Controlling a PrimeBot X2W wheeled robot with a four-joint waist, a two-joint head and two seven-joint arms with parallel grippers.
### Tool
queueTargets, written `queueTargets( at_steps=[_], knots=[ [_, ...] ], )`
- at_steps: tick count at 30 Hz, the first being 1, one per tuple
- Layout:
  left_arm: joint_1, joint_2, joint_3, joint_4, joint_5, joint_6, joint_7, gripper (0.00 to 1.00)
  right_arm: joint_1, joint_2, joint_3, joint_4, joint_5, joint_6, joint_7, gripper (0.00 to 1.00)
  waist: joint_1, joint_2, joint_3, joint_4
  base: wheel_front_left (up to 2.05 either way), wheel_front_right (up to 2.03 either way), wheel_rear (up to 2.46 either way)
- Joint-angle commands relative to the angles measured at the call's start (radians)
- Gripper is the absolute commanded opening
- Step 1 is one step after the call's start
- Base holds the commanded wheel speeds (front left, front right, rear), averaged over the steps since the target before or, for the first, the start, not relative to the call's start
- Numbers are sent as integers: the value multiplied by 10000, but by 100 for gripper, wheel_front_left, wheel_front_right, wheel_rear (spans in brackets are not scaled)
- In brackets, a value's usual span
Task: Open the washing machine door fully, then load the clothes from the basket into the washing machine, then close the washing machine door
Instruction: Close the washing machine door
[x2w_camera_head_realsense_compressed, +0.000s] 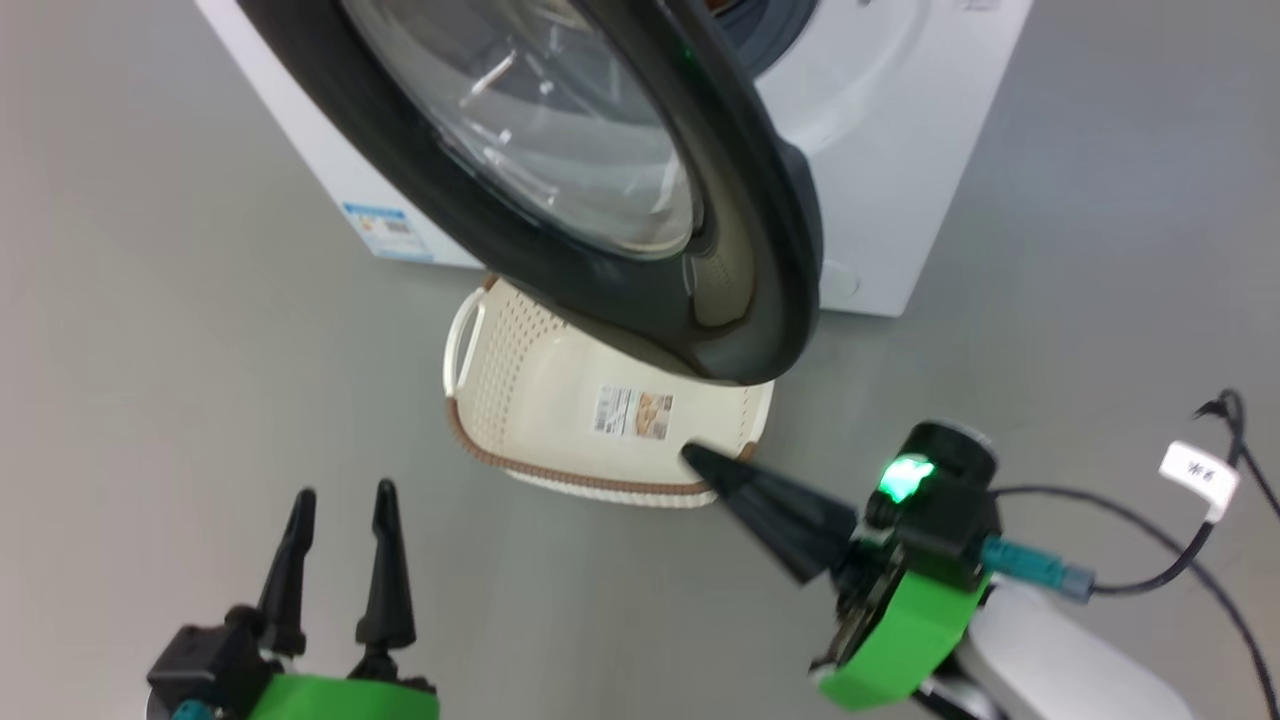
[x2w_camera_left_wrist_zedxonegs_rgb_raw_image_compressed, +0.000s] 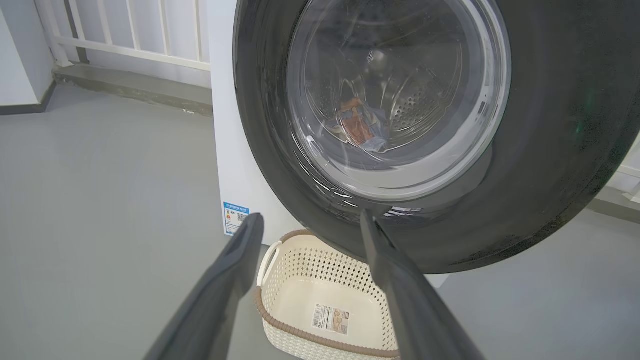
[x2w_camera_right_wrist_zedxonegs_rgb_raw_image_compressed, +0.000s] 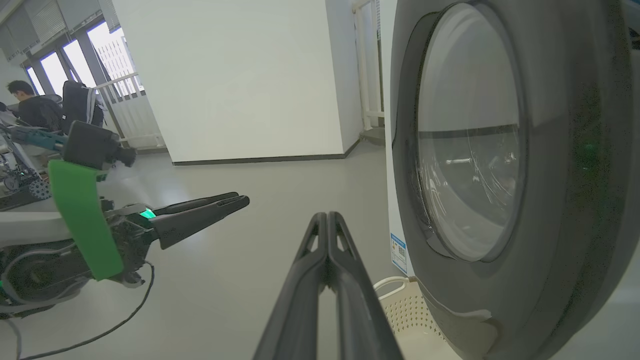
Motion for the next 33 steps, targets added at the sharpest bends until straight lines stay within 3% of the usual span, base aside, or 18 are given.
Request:
queueTargets(
  at_steps=[1,8,23,33],
  knots=[
    [-388,112,235,-300,-125,87,-91,100,-101,96,-140,-100,29,16,-47,0,0,0,548,397,0,0,0],
    [-855,112,-69,-399,-273,124,-91,100,-571,321,-1092,648,-313,16,-47,0,0,0,1107,542,0,0,0],
    [-1522,112,-459,-245,-508,40,-92,100,-2473,1563,-3602,2374,-1,16,-47,0,0,0,2102,436,0,0,0],
    [-1939,112,-1013,-181,-921,71,-92,100,-4434,1636,-4048,3429,513,16,-47,0,0,0,2842,794,0,0,0]
  ],
)
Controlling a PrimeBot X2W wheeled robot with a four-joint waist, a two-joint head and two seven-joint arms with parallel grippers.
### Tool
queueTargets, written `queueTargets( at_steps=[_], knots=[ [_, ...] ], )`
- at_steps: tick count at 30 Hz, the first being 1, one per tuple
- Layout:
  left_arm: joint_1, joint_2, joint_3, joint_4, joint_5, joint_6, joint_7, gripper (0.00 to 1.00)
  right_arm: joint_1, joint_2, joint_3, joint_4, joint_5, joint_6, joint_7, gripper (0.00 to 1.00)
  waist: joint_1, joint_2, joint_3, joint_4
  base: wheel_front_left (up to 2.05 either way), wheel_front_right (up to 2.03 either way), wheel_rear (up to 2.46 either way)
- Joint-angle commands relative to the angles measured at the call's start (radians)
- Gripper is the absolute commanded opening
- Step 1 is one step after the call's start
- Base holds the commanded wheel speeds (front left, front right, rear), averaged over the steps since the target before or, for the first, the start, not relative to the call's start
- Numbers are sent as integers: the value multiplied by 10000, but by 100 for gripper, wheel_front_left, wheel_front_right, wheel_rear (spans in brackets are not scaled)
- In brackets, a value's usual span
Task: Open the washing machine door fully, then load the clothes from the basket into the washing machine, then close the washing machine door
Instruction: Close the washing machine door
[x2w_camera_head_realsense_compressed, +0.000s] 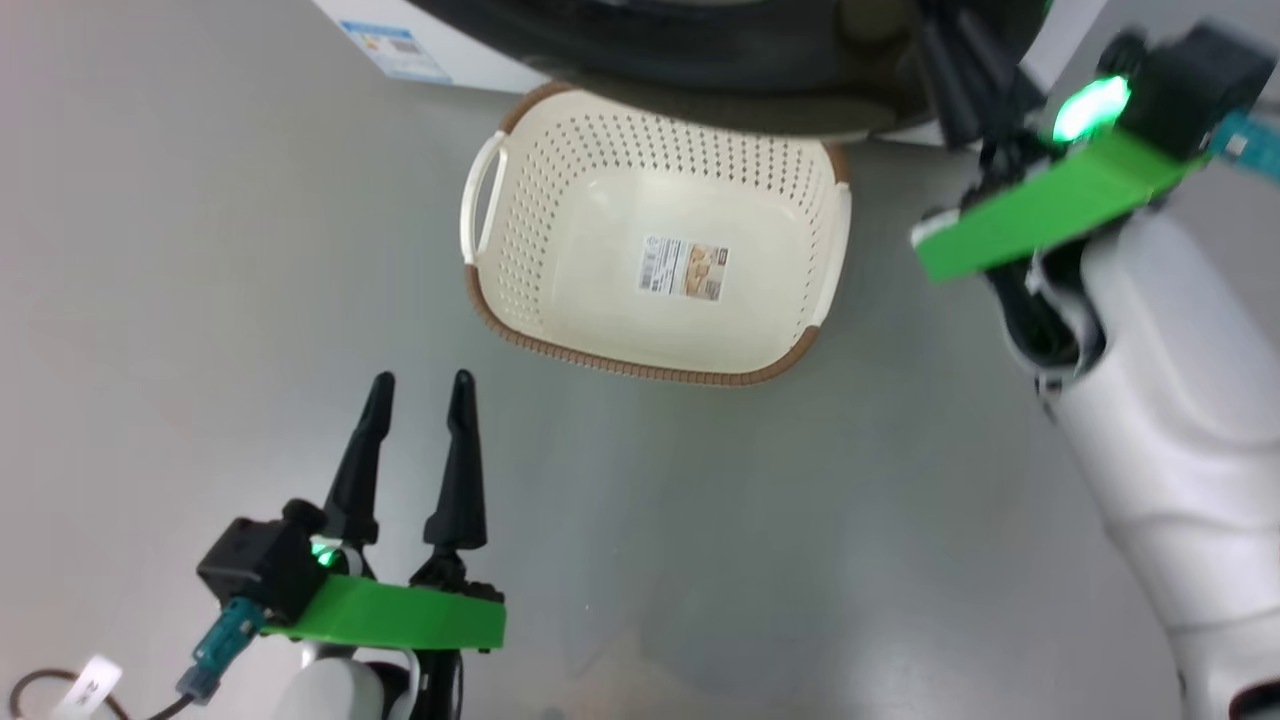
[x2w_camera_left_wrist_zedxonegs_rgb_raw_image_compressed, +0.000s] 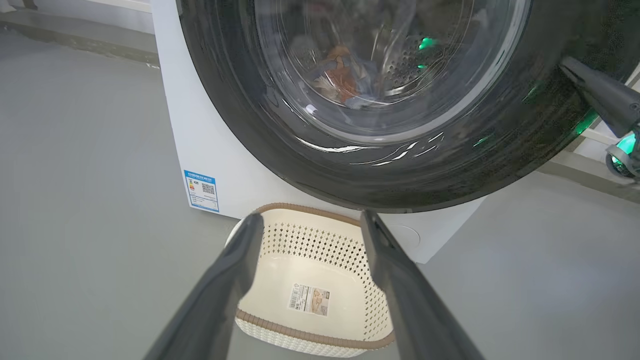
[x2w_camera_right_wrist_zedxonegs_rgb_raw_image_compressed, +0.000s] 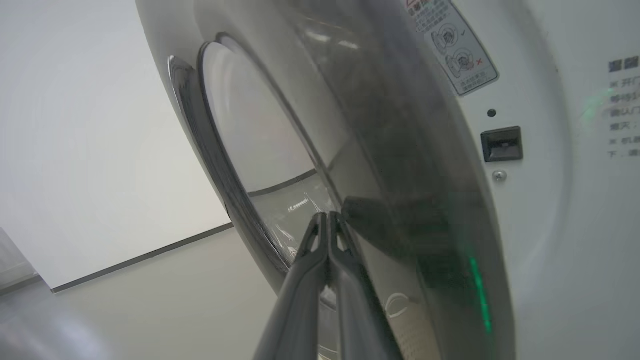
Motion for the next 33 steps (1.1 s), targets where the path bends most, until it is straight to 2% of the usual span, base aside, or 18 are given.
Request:
queueTargets(
  at_steps=[1,9,18,27,33],
  knots=[
    [-211,177,194,-169,-89,2,-90,100,-397,205,-6,-74,129,2,-47,0,0,0,352,202,0,0,0],
    [-536,177,-219,-148,-326,7,-90,100,-2120,363,-646,724,245,2,-47,0,0,0,1005,392,0,0,0],
    [-842,177,-550,-106,-395,-75,-90,100,-3187,554,-1115,1048,210,2,-47,0,0,0,1424,294,0,0,0],
    [-992,177,-609,-67,-320,-65,-90,100,-3438,553,-1391,1180,146,2,-47,0,0,0,1340,127,0,0,0],
    [-866,177,-292,42,-197,-106,-90,100,-2748,560,-580,905,362,2,-47,0,0,0,921,-123,0,0,0]
  ],
)
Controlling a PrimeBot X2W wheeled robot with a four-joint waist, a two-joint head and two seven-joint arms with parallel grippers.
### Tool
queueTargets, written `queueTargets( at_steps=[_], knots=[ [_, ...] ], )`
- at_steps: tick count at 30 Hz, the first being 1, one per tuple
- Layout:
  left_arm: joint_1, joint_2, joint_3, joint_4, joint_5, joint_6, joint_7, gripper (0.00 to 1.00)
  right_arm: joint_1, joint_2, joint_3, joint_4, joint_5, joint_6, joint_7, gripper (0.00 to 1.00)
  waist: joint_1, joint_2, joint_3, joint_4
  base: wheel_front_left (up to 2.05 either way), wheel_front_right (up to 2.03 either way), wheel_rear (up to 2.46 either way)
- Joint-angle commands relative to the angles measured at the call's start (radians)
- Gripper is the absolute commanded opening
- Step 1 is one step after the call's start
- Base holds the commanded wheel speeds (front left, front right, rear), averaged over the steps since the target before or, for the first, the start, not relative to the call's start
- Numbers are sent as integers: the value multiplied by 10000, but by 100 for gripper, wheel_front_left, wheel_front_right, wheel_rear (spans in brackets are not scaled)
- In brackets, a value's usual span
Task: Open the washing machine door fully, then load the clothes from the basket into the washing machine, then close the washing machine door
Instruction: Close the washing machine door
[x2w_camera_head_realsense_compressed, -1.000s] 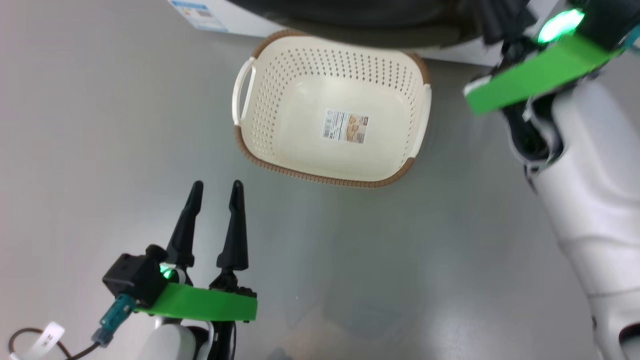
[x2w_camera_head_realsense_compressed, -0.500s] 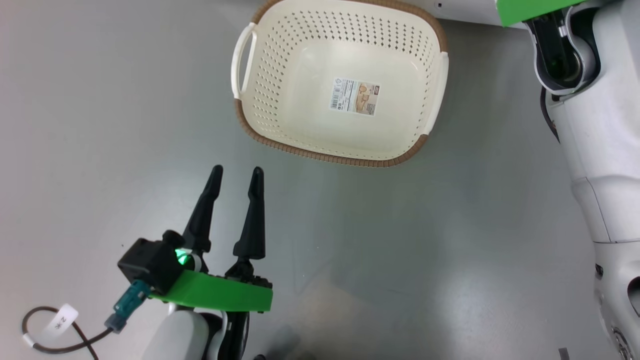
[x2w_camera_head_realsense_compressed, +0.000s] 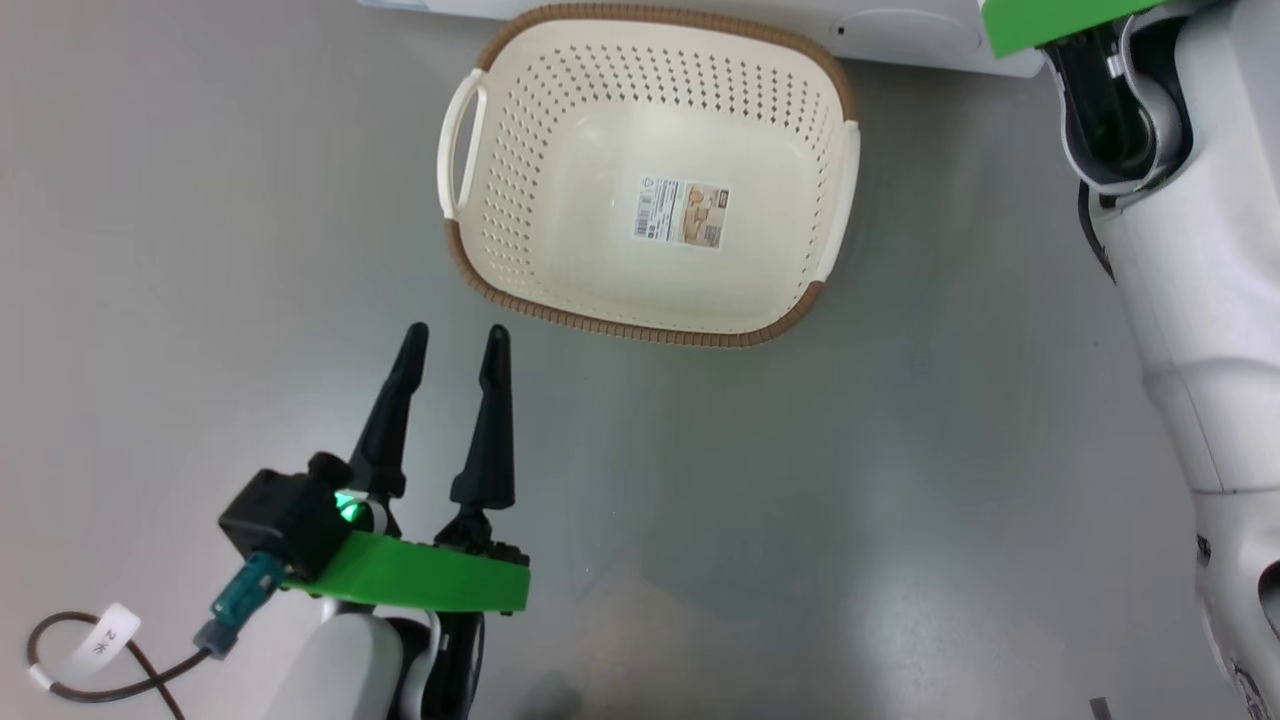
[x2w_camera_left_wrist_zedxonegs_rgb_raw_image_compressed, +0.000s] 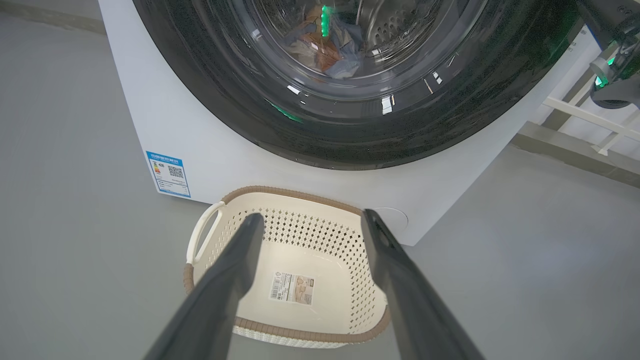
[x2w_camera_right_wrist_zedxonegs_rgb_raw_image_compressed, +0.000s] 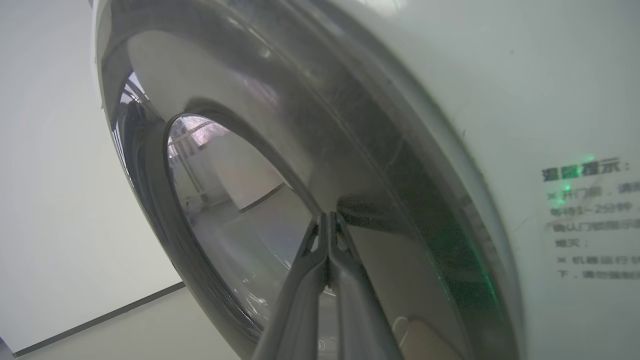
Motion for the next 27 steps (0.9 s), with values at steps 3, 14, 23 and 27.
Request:
queueTargets(
  at_steps=[3,14,23,27],
  knots=[
    [171,200,642,-99,162,-116,-90,100,862,268,484,-557,514,-57,-47,0,0,-1,-527,-284,0,0,0],
    [650,200,1534,57,672,-340,-90,100,2829,178,1177,-1682,942,-57,-47,0,0,-1,-1700,-879,0,0,0],
    [1226,200,1964,66,1023,-432,-90,100,4552,307,1157,-2078,799,-57,-47,65,0,-1,-2691,-1404,0,0,0],
    [1456,200,2203,126,1161,-531,-90,100,5210,336,996,-2181,540,-57,-47,100,0,-1,-3103,-1631,0,0,0]
  ],
)
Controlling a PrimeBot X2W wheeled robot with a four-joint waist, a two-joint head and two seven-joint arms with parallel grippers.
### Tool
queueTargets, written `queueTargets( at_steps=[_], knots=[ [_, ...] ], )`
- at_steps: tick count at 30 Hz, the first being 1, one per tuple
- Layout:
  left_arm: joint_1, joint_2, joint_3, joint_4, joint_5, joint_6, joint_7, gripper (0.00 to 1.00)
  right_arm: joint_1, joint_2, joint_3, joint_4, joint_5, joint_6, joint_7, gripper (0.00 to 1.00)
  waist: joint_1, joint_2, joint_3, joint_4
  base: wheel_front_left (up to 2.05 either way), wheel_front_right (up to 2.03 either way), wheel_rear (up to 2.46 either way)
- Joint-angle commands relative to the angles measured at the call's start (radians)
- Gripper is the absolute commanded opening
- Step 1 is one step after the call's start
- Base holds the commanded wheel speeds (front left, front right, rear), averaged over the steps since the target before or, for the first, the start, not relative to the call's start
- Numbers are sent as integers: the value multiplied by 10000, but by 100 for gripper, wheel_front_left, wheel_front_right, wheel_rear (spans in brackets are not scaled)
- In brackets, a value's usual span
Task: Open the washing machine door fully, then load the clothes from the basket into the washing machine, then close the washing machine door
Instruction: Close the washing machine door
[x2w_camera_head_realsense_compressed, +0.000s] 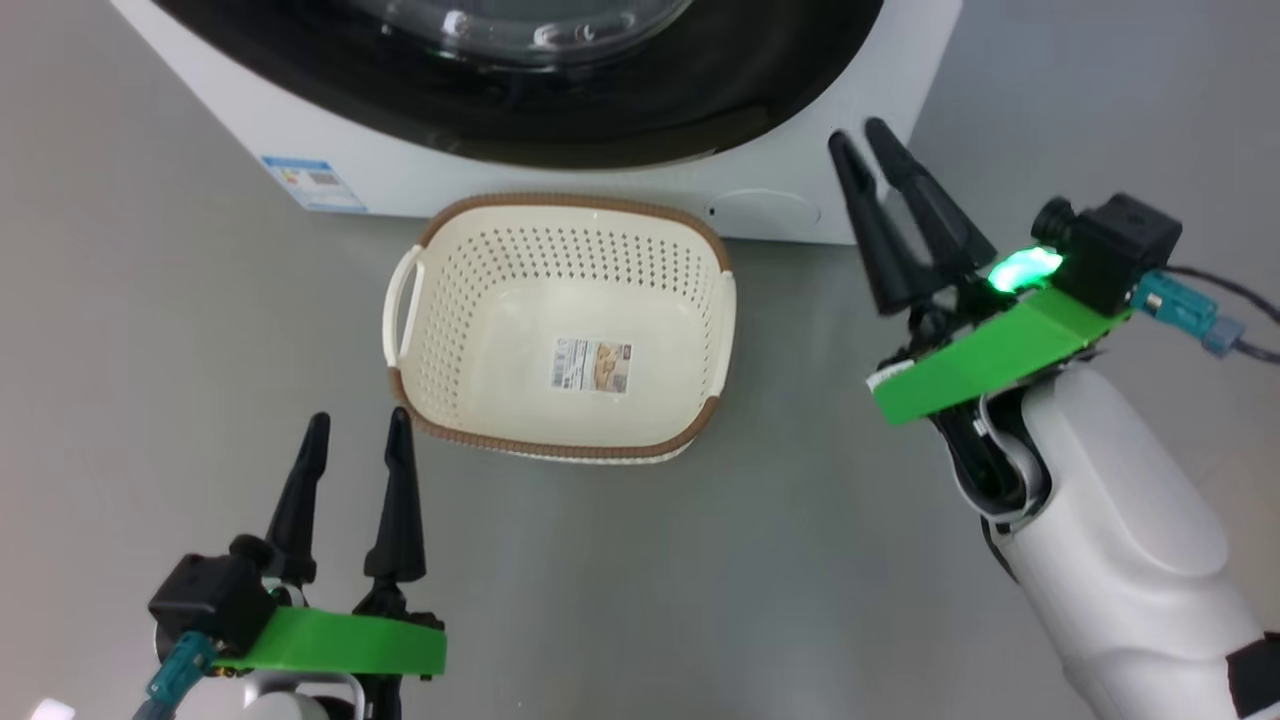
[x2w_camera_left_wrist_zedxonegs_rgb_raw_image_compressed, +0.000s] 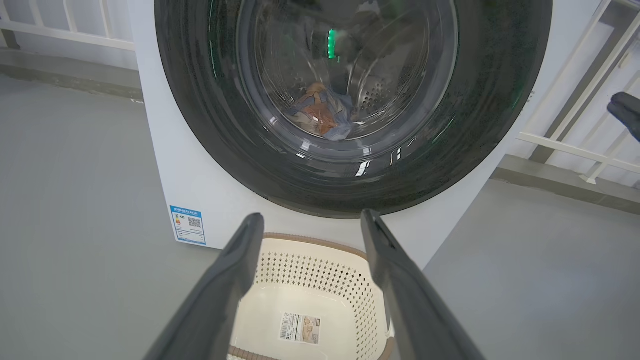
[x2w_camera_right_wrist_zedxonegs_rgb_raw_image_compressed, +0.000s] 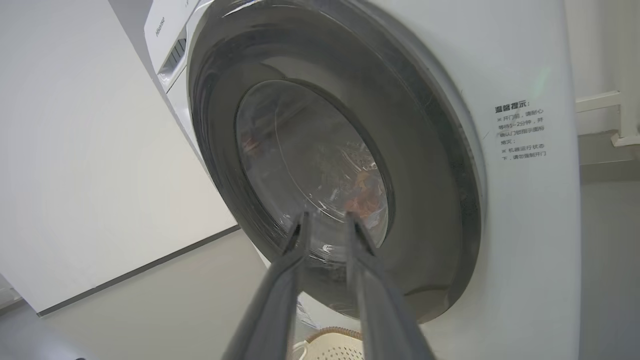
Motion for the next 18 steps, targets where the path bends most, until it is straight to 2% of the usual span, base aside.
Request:
queueTargets(
  at_steps=[1,5,10,18],
  knots=[
    [126,187,388,-171,140,-40,-82,100,358,202,79,-317,-123,-15,-47,100,0,0,-496,-385,0,0,0],
    [378,187,644,-130,305,-95,-82,100,1034,213,-225,-517,-628,-15,-47,100,0,0,-934,-616,0,0,0],
    [863,187,867,-360,646,169,-82,100,1951,264,-946,-785,-1539,-15,-47,100,0,0,-1456,-984,0,0,0],
    [1483,187,1348,-584,1011,312,-82,100,3371,497,-1996,-1201,-2826,-15,-47,100,0,0,-1975,-1611,0,0,0]
  ],
)
